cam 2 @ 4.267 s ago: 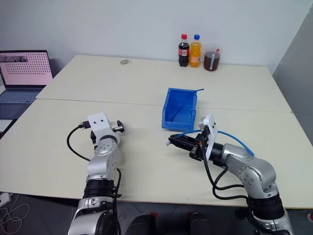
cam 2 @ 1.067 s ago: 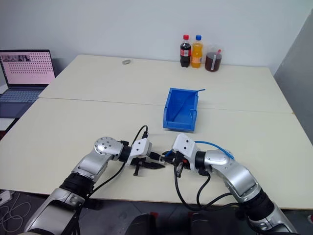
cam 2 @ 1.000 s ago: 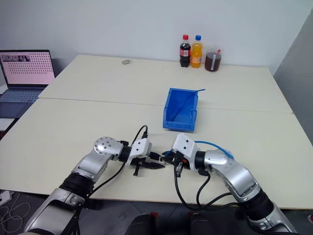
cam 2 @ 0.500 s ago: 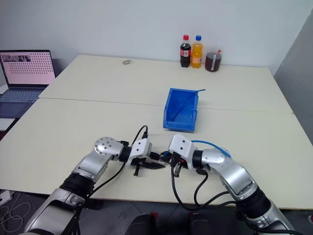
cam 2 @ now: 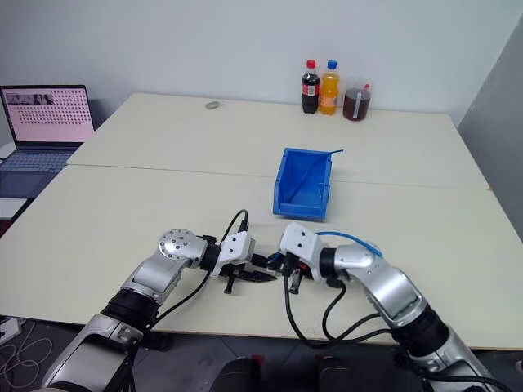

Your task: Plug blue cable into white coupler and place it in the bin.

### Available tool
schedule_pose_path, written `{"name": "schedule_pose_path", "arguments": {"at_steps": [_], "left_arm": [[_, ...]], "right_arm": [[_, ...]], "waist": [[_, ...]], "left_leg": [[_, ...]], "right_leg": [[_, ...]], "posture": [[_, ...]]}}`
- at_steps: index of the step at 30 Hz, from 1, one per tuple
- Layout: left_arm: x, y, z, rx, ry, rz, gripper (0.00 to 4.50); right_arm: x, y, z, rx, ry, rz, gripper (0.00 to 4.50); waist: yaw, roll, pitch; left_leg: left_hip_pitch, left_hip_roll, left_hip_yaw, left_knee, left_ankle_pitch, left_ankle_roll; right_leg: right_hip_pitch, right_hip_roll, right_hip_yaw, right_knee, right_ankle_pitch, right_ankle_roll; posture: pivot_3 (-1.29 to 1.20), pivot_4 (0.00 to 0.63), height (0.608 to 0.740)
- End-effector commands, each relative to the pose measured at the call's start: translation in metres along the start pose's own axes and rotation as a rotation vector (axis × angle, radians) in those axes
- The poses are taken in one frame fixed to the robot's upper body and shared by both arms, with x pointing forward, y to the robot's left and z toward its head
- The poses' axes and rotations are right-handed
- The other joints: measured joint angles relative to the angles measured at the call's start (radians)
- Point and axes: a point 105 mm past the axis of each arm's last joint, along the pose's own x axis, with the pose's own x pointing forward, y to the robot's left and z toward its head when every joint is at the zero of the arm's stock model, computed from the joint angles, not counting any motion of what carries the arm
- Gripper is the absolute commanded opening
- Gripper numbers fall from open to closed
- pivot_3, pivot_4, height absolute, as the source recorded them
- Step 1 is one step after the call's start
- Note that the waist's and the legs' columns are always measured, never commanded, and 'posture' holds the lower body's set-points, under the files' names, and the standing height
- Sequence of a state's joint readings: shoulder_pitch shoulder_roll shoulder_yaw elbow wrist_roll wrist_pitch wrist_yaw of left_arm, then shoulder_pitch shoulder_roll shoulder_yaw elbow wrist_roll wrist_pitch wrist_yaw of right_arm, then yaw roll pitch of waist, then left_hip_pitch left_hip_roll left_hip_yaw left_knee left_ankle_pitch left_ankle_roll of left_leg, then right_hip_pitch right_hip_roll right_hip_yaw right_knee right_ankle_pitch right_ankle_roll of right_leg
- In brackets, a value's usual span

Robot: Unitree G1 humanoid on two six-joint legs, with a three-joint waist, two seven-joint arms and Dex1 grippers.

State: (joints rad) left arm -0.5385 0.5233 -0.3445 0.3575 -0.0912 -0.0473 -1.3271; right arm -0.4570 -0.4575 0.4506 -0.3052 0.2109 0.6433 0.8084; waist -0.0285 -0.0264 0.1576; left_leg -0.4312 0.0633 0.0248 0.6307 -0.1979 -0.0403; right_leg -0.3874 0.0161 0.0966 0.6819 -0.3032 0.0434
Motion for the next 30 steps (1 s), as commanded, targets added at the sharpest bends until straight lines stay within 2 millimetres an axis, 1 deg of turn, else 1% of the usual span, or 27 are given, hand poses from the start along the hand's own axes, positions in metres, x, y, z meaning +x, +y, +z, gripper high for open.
{"name": "schedule_pose_path", "arguments": {"at_steps": [1,5,8,9,13,16,18,20,22,23,25,29,30], "left_arm": [[0.008,-0.009,-0.01,-0.034,0.033,-0.036,0.8],[0.008,-0.01,-0.009,-0.039,0.031,-0.042,0.8],[0.009,-0.01,-0.009,-0.042,0.031,-0.039,0.8],[0.009,-0.009,-0.008,-0.043,0.03,-0.033,0.8],[0.009,-0.007,-0.007,-0.042,0.023,-0.006,0.8],[0.006,-0.004,-0.008,-0.038,0.022,0.031,0.8],[0.004,-0.002,-0.01,-0.053,0.027,0.058,0.8],[0.002,-0.001,-0.012,-0.068,0.033,0.066,1.5],[0.0,-0.001,-0.011,-0.085,0.023,0.069,1.86],[-0.001,0.0,-0.01,-0.089,0.019,0.074,2.13],[-0.004,0.001,-0.007,-0.081,0.011,0.089,2.44],[-0.016,0.002,0.007,-0.088,-0.053,0.126,3.37],[-0.018,0.002,0.011,-0.09,-0.065,0.136,3.52]], "right_arm": [[0.011,0.011,-0.011,0.044,0.055,0.096,0.11],[0.018,0.021,-0.029,0.046,0.138,0.165,0.11],[0.019,0.025,-0.045,0.03,0.187,0.188,0.11],[0.019,0.025,-0.046,0.035,0.188,0.189,0.11],[0.017,0.016,-0.038,0.015,0.149,0.149,0.11],[0.01,0.002,-0.023,-0.005,0.091,0.089,0.11],[0.005,-0.003,-0.016,-0.017,0.063,0.058,0.11],[0.002,-0.006,-0.013,-0.02,0.051,0.043,0.11],[-0.002,-0.007,-0.008,-0.022,0.032,0.026,0.11],[-0.003,-0.007,-0.006,-0.023,0.027,0.022,0.11],[-0.006,-0.007,0.001,-0.022,0.0,0.011,0.11],[-0.013,-0.008,0.012,-0.027,-0.036,-0.009,0.11],[-0.015,-0.008,0.014,-0.026,-0.042,-0.012,0.11]], "waist": [[-0.001,0.0,0.0],[-0.002,0.001,-0.005],[-0.002,0.0,-0.01],[-0.002,0.0,-0.013],[-0.002,0.0,-0.015],[-0.002,0.0,-0.015],[-0.001,0.0,-0.015],[0.0,0.0,-0.015],[-0.001,0.0,-0.014],[-0.001,0.0,-0.014],[-0.003,0.0,-0.014],[-0.003,0.0,-0.013],[-0.003,0.0,-0.012]], "left_leg": [[0.0,0.0,0.0,0.0,0.0,0.0],[0.001,0.0,0.0,0.0,0.0,0.0],[0.002,0.0,0.0,0.0,0.0,0.0],[0.003,0.0,0.001,-0.001,0.0,0.0],[0.007,0.0,0.001,-0.001,0.0,0.0],[0.012,0.0,0.001,-0.002,0.0,0.0],[0.012,0.0,0.001,-0.002,0.0,0.0],[0.012,0.0,0.001,-0.002,0.0,0.0],[0.012,0.0,0.001,-0.002,0.0,0.0],[0.012,0.001,0.001,-0.002,0.0,0.0],[0.011,0.001,0.001,-0.002,0.0,0.0],[0.007,0.001,0.001,-0.003,0.0,0.0],[0.005,0.001,0.001,-0.003,0.0,0.0]], "right_leg": [[0.0,0.0,0.0,0.0,0.0,0.0],[0.0,0.0,0.0,0.0,0.0,0.0],[0.001,0.0,0.0,0.0,0.0,0.0],[0.002,0.0,0.0,0.0,-0.001,-0.001],[0.006,0.0,0.0,0.0,-0.002,0.0],[0.01,0.0,0.001,0.0,-0.004,0.001],[0.01,0.0,0.0,0.0,-0.004,0.001],[0.01,0.0,0.0,0.0,-0.004,0.001],[0.01,0.0,0.001,0.0,-0.004,0.002],[0.01,0.0,0.001,0.0,-0.004,0.001],[0.009,0.0,0.001,0.0,-0.004,0.001],[0.005,0.0,0.0,0.0,-0.002,-0.003],[0.003,0.0,0.0,0.0,-0.002,-0.003]], "posture": [[0.0,0.15,0.74],[0.0,0.15,0.74],[0.0,0.15,0.74],[0.0,0.15,0.74],[0.0,0.15,0.74],[0.0,0.15,0.74],[0.0,0.15,0.74],[0.0,0.15,0.74],[0.0,0.15,0.74],[0.0,0.15,0.74],[0.0,0.15,0.74],[0.0,0.15,0.74],[0.0,0.15,0.74]]}}
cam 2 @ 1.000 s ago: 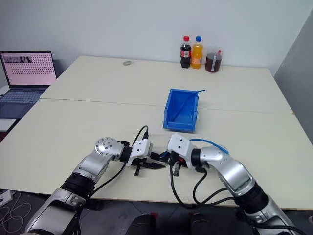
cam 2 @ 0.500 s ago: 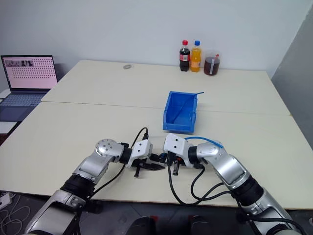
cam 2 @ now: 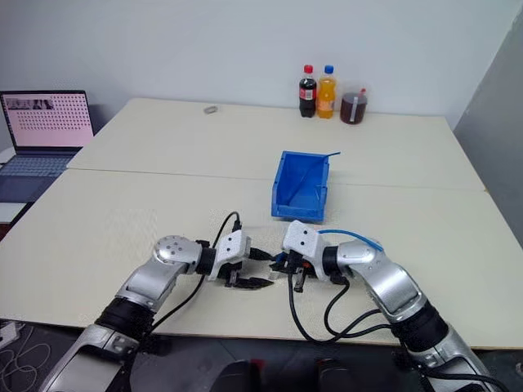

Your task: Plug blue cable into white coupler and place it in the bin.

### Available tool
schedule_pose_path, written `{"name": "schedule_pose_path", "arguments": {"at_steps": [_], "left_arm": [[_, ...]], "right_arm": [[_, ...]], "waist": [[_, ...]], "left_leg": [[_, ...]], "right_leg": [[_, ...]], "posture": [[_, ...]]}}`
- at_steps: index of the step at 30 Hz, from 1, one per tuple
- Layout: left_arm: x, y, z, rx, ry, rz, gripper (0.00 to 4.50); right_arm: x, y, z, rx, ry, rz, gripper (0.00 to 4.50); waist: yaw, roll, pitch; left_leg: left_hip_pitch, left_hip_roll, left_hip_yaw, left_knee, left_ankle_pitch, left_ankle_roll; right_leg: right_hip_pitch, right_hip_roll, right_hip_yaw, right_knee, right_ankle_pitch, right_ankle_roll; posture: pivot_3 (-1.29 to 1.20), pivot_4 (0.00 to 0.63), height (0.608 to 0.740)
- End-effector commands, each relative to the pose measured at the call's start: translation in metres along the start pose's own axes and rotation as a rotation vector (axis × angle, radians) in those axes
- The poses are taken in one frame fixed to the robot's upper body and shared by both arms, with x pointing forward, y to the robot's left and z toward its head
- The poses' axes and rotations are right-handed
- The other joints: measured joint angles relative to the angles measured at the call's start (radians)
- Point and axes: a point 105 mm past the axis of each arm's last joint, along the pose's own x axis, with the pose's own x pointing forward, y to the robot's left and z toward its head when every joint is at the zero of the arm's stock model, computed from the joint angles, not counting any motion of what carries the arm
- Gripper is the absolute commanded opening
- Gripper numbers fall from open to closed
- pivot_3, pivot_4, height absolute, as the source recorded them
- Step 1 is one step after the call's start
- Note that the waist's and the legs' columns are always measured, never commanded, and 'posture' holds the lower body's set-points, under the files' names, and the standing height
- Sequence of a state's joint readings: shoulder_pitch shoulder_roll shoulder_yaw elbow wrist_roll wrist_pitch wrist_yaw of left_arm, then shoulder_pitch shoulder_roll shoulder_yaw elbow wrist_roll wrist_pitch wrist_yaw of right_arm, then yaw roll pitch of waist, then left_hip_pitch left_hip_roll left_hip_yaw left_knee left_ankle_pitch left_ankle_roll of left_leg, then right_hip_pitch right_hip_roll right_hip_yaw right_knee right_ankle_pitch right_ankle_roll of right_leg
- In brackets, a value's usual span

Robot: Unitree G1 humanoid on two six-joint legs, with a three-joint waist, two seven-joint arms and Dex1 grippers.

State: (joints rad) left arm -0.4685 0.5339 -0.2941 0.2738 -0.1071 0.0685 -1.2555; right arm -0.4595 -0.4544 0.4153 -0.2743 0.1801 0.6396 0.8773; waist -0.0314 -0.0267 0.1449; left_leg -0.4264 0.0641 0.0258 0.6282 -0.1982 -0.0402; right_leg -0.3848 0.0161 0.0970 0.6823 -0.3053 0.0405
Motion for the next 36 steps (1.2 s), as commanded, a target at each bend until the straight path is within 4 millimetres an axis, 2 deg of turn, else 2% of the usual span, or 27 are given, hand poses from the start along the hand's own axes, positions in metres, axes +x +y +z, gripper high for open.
{"name": "schedule_pose_path", "arguments": {"at_steps": [1,3,5,7,9,11,12,16,20,23,28,31,32,36], "left_arm": [[-0.015,0.003,0.021,0.01,-0.07,0.05,3.77],[-0.023,0.004,0.027,0.003,-0.082,0.085,4.26],[-0.031,0.005,0.032,-0.003,-0.086,0.118,4.49],[-0.047,0.018,0.045,0.026,-0.106,0.255,4.5],[-0.057,0.028,0.053,0.041,-0.109,0.351,4.5],[-0.064,0.036,0.06,0.043,-0.112,0.42,4.5],[-0.066,0.038,0.062,0.043,-0.113,0.441,4.5],[-0.069,0.047,0.072,0.048,-0.133,0.492,4.5],[-0.069,0.051,0.071,0.061,-0.122,0.499,4.5],[-0.069,0.052,0.071,0.07,-0.118,0.5,4.5],[-0.072,0.053,0.066,0.08,-0.106,0.512,4.5],[-0.076,0.056,0.063,0.077,-0.099,0.525,4.5],[-0.078,0.057,0.062,0.072,-0.099,0.533,4.5],[-0.084,0.06,0.058,0.045,-0.105,0.541,4.5]], "right_arm": [[-0.013,-0.003,0.022,-0.031,-0.07,-0.032,0.11],[-0.019,-0.004,0.027,-0.028,-0.092,-0.039,0.11],[-0.029,-0.005,0.033,-0.029,-0.12,-0.044,0.11],[-0.048,-0.021,0.046,-0.026,-0.18,-0.11,0.11],[-0.06,-0.04,0.054,-0.01,-0.225,-0.192,0.11],[-0.069,-0.073,0.065,0.037,-0.278,-0.304,0.11],[-0.072,-0.082,0.068,0.052,-0.298,-0.333,0.11],[-0.062,-0.133,0.089,0.088,-0.324,-0.394,0.11],[-0.05,-0.17,0.093,0.124,-0.266,-0.448,0.11],[-0.05,-0.183,0.084,0.108,-0.151,-0.428,0.9],[-0.081,-0.188,0.067,-0.005,0.085,-0.339,2.08],[-0.101,-0.184,0.058,-0.052,0.182,-0.27,2.78],[-0.108,-0.179,0.052,-0.07,0.223,-0.232,2.86],[-0.126,-0.157,0.029,-0.127,0.329,-0.1,3.78]], "waist": [[0.0,0.0,0.001],[0.0,0.0,0.003],[0.0,-0.001,0.005],[0.0,-0.001,0.006],[0.0,-0.001,0.009],[-0.001,-0.001,0.01],[-0.003,-0.001,0.01],[-0.009,0.001,0.012],[-0.011,0.002,0.013],[-0.007,0.003,0.014],[0.004,0.005,0.018],[0.002,0.006,0.019],[0.001,0.006,0.019],[-0.001,0.007,0.019]], "left_leg": [[-0.004,0.0,0.0,0.0,0.0,0.0],[-0.006,0.0,-0.001,0.0,0.0,0.0],[-0.006,0.0,-0.001,0.0,0.0,0.0],[-0.006,0.0,-0.001,0.0,0.0,0.0],[-0.006,0.0,-0.001,0.0,0.0,0.0],[-0.006,0.0,-0.001,0.001,0.0,0.0],[-0.005,0.0,-0.001,0.001,0.0,0.0],[-0.005,0.0,0.0,0.001,0.0,0.0],[-0.005,0.0,0.0,0.0,0.0,0.0],[-0.006,-0.001,0.001,-0.001,0.0,0.0],[-0.009,-0.002,0.003,-0.001,-0.001,-0.001],[-0.009,-0.002,0.004,-0.001,-0.001,-0.001],[-0.009,-0.002,0.004,-0.001,-0.001,-0.001],[-0.009,0.0,0.003,-0.001,-0.001,-0.001]], "right_leg": [[-0.004,0.0,0.0,0.001,0.0,0.0],[-0.005,0.0,-0.001,0.001,0.0,0.0],[-0.005,0.0,-0.001,0.0,0.0,0.0],[-0.005,0.0,-0.001,0.0,0.0,0.0],[-0.005,0.0,-0.001,0.0,0.0,0.0],[-0.004,0.0,-0.001,0.0,0.001,0.001],[-0.004,0.0,-0.001,0.0,0.001,0.002],[-0.005,0.0,0.0,0.001,0.002,0.001],[-0.005,0.0,0.0,0.0,0.002,0.001],[-0.006,-0.001,0.0,-0.001,0.001,-0.001],[-0.008,-0.003,0.0,-0.001,0.0,-0.002],[-0.01,-0.003,0.0,-0.001,0.0,-0.002],[-0.01,-0.003,0.0,-0.001,0.0,-0.002],[-0.01,-0.001,0.0,0.0,0.0,-0.003]], "posture": [[0.0,0.15,0.74],[0.0,0.15,0.74],[0.0,0.15,0.74],[0.0,0.15,0.74],[0.0,0.15,0.74],[0.0,0.15,0.74],[0.0,0.15,0.74],[0.0,0.15,0.74],[0.0,0.15,0.74],[0.0,0.15,0.74],[0.0,0.15,0.74],[0.0,0.15,0.74],[0.0,0.15,0.74],[0.0,0.15,0.74]]}}
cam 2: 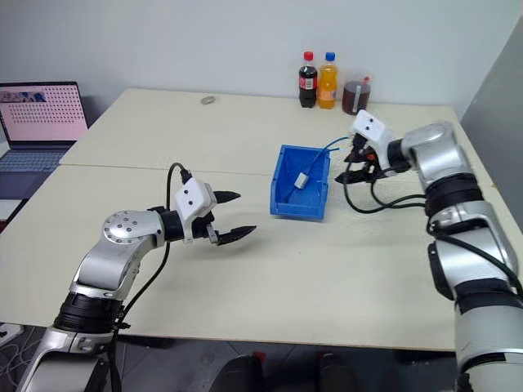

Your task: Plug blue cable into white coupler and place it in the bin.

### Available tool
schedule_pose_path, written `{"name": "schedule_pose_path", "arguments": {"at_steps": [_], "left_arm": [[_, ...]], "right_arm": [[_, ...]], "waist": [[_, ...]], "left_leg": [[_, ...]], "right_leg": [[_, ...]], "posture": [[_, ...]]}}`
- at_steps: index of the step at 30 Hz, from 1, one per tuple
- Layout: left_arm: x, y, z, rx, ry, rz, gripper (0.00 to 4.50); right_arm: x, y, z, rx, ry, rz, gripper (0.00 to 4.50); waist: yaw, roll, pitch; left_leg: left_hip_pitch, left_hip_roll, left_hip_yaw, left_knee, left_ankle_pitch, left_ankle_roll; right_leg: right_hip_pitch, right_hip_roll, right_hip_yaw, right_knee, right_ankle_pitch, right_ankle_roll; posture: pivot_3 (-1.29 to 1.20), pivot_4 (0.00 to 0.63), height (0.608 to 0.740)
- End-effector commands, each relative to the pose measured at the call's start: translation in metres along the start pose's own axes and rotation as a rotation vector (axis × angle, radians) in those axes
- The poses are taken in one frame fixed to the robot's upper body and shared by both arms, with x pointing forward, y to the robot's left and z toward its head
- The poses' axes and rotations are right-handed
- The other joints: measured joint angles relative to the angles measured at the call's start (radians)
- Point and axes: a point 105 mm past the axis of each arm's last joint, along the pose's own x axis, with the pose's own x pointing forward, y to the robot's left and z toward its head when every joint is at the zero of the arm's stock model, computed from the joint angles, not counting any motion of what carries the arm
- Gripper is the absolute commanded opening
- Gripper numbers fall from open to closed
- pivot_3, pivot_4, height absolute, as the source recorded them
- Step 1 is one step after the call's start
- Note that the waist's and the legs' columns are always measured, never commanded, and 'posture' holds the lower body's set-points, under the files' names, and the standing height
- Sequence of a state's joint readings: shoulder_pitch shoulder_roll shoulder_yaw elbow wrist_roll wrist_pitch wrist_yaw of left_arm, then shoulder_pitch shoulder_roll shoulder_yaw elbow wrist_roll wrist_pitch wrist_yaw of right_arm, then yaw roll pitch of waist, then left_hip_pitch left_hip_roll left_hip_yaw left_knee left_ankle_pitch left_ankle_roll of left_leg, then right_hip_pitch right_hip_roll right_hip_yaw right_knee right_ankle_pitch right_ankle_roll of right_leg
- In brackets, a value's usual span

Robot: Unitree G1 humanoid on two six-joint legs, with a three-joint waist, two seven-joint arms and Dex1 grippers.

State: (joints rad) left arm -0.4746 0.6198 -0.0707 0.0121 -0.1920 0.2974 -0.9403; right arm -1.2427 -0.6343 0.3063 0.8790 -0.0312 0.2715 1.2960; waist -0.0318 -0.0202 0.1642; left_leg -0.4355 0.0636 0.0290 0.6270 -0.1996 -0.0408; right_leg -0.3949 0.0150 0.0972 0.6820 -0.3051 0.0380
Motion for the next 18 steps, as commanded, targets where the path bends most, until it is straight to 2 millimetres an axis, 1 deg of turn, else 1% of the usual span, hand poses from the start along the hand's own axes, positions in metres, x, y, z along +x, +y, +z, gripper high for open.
{"name": "schedule_pose_path", "arguments": {"at_steps": [1,3,5,7,9,11,13,15,18], "left_arm": [[-0.011,0.014,0.006,0.016,-0.017,0.047,4.5],[-0.015,0.018,0.002,0.01,-0.007,0.064,4.5],[-0.022,0.025,-0.006,0.003,0.028,0.12,4.5],[-0.029,0.029,-0.008,-0.003,0.027,0.165,4.5],[-0.035,0.031,-0.009,-0.015,0.022,0.203,4.5],[-0.039,0.032,-0.01,-0.051,0.005,0.232,4.5],[-0.041,0.032,-0.01,-0.077,-0.006,0.243,4.5],[-0.041,0.032,-0.012,-0.084,0.005,0.243,4.5],[-0.039,0.028,-0.013,-0.109,-0.002,0.211,4.5]], "right_arm": [[-0.012,0.024,-0.012,-0.123,0.049,0.125,4.05],[-0.015,0.033,-0.015,-0.123,0.01,0.109,4.45],[-0.016,0.037,-0.009,-0.06,-0.11,0.008,4.45],[-0.019,0.043,-0.009,0.019,-0.209,-0.091,4.45],[-0.021,0.054,-0.013,0.118,-0.288,-0.163,4.45],[-0.019,0.073,-0.016,0.21,-0.364,-0.224,4.45],[-0.019,0.086,-0.017,0.262,-0.395,-0.268,4.45],[-0.017,0.094,-0.014,0.307,-0.418,-0.286,4.45],[-0.007,0.101,-0.009,0.323,-0.418,-0.289,4.45]], "waist": [[-0.002,0.0,0.0],[-0.001,0.0,0.0],[-0.005,0.0,0.0],[-0.008,0.001,0.0],[-0.007,0.001,0.0],[-0.001,0.0,0.0],[0.001,0.0,0.0],[0.0,0.0,0.0],[0.0,0.0,0.0]], "left_leg": [[0.0,0.0,0.0,0.0,0.0,0.0],[0.0,0.0,-0.001,0.001,0.0,0.0],[0.0,0.0,0.0,0.0,0.0,0.0],[0.0,0.0,0.0,0.0,0.0,0.0],[0.0,0.0,-0.001,0.001,0.0,0.0],[0.001,0.0,-0.002,0.002,0.0,0.0],[0.001,0.0,-0.003,0.002,0.0,0.0],[0.001,-0.001,-0.002,0.002,0.0,0.0],[0.002,-0.001,-0.002,0.003,0.001,-0.001]], "right_leg": [[0.0,0.0,0.0,0.0,0.0,0.0],[0.001,0.0,-0.001,0.0,0.0,0.0],[0.0,0.0,0.0,0.001,0.0,0.0],[0.0,0.0,0.002,0.002,0.0,0.0],[0.0,0.0,0.001,0.005,0.0,0.0],[0.0,0.0,0.0,0.006,0.0,0.0],[0.001,0.0,-0.001,0.006,0.0,0.0],[0.0,0.0,0.0,0.007,-0.001,0.001],[0.001,0.0,0.0,0.007,0.0,0.002]], "posture": [[0.0,0.15,0.74],[0.0,0.15,0.74],[0.0,0.15,0.74],[0.0,0.15,0.74],[0.0,0.15,0.74],[0.0,0.15,0.74],[0.0,0.15,0.74],[0.0,0.15,0.74],[0.0,0.15,0.74]]}}
